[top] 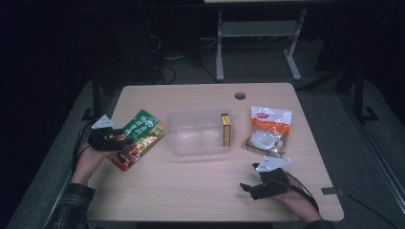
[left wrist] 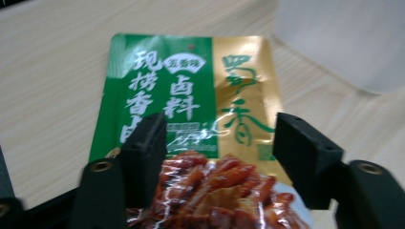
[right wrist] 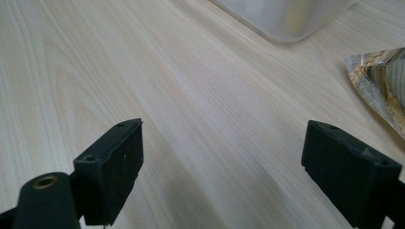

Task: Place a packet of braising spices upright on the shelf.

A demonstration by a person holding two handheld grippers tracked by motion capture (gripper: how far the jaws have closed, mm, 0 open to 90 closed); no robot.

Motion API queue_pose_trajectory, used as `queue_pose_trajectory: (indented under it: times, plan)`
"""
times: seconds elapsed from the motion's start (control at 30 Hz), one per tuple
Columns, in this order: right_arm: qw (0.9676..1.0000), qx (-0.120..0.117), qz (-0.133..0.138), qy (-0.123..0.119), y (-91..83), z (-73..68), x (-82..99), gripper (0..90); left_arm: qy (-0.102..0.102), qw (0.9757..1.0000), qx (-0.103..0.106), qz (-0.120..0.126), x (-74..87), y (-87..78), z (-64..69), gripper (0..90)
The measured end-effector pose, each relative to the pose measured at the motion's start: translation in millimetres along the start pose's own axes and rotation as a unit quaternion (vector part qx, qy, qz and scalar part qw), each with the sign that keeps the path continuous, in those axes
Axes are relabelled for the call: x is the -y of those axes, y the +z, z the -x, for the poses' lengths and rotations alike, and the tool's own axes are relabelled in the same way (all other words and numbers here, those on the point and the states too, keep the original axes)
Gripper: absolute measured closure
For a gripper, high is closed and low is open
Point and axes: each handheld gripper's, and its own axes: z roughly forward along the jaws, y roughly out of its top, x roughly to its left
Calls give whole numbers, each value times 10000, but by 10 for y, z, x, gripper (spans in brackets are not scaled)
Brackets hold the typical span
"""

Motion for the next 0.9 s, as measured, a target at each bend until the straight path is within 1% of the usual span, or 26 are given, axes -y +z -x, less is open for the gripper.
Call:
queue_pose_trajectory:
  times: [0.03, 0.07, 0.1, 0.13, 0.17, 0.2, 0.23, 0.27, 0.3, 0.33, 0.4, 0.43, 0.47, 0.5, 0.53, 0.6, 0.7, 0.73, 0.77, 0.8, 0.83, 0.87, 0.9]
  plan:
    - [10000, -3, -8, 1, 2, 1, 0, 138, 17, 10000, -41, -13, -1, 15, -26, 307]
    - [10000, -13, -9, 20, 3, 1, 3, 138, -6, 10000, -36, 6, -2, 39, -66, 276]
    - [10000, -13, -9, 20, 3, 1, 3, 138, -68, 10000, 19, -4, -1, 62, -105, 276]
    - [10000, -17, -17, 42, 4, -1, 5, 138, -72, 9999, -15, 82, 7, 90, -142, 267]
    - [10000, -12, -25, 38, 5, -1, 8, 138, -98, 9999, -20, 87, 10, 107, -168, 250]
    - [10000, -14, -23, 40, 6, 0, 9, 138, -135, 9999, -4, 14, 13, 138, -200, 234]
    - [10000, -11, -27, 41, 5, 3, 10, 138, -86, 9999, -58, -53, 15, 166, -229, 208]
    - [10000, 0, -25, 54, 3, 6, 11, 138, -72, 9999, -84, -86, 19, 206, -286, 173]
    - [10000, 0, -25, 54, 3, 6, 11, 138, -72, 9999, -84, -86, 19, 206, -286, 165]
    - [10000, 7, -16, 42, 2, 10, 12, 138, -124, 9999, -75, -48, 24, 225, -313, 165]
    - [10000, 7, -32, 92, -1, 9, 18, 138, -111, 9998, -98, -115, 37, 270, -363, 141]
    - [9999, 4, -46, 103, -3, 11, 22, 138, -152, 9998, -107, -76, 53, 296, -379, 136]
    - [9999, 21, -37, 91, -2, 20, 31, 138, -146, 9997, -134, -119, 69, 316, -408, 135]
    - [9999, 21, -37, 91, -2, 20, 31, 138, -181, 9997, -129, -132, 84, 333, -423, 135]
    - [9999, 45, -37, 121, -7, 21, 34, 138, -173, 9997, -72, -168, 122, 368, -468, 134]
    - [9999, 48, -39, 132, -10, 21, 35, 138, -208, 9996, -50, -206, 145, 388, -488, 133]
    - [9999, 61, -35, 150, -14, 22, 40, 138, -195, 9995, -4, -251, 176, 429, -521, 131]
    - [9998, 58, -36, 160, -14, 22, 42, 138, -314, 9991, 40, -271, 198, 463, -529, 128]
    - [9998, 58, -36, 160, -14, 22, 42, 138, -314, 9991, 40, -271, 198, 463, -529, 127]
    - [9999, 66, -49, 146, -16, 21, 46, 138, -395, 9990, 75, -214, 207, 479, -544, 126]
    - [9999, 66, -49, 146, -16, 21, 46, 138, -432, 9988, 77, -215, 213, 485, -554, 126]
    - [9999, 54, -42, 151, -18, 20, 51, 138, -510, 9985, 74, -179, 221, 494, -569, 125]
    - [9999, 54, -42, 151, -18, 20, 51, 138, -510, 9985, 74, -179, 221, 494, -569, 124]
